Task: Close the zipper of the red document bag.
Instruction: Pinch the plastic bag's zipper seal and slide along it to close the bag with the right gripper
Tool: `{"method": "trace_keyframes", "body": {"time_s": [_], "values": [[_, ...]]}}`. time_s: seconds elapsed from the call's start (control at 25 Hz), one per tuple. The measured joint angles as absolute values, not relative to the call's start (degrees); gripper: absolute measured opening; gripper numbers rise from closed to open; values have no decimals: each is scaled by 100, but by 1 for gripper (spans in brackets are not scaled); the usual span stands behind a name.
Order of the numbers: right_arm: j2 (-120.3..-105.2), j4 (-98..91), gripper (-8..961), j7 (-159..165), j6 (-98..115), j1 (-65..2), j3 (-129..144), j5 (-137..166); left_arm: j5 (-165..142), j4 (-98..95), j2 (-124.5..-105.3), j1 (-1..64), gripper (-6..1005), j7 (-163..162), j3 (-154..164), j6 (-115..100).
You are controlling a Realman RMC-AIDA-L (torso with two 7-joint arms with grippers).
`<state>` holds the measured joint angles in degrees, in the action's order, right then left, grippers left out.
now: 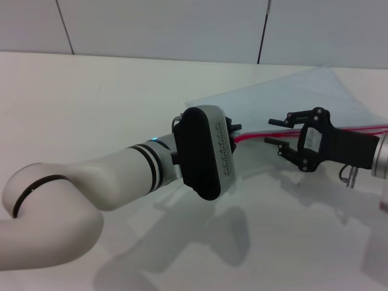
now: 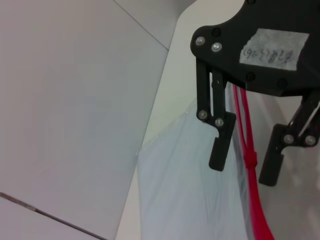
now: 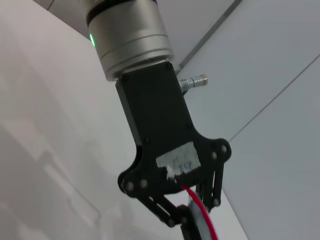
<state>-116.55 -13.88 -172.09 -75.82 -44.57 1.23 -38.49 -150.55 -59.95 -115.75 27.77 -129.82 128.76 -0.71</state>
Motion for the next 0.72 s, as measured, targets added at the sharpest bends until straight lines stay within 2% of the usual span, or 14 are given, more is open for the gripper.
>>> {"method": "trace_keyframes", "body": {"time_s": [0.16,0.72], "values": [[-11654,-1442,301,-17209,-7542,-4456,123,-3839,-15058,-6000,-11575,2777,77,-12981,12876,-70],[-11654,-1441,200,-17209,-7408,-4459,333,-3850,-15083,-6055,-11568,2715,90,-12981,12876,-70]]}}
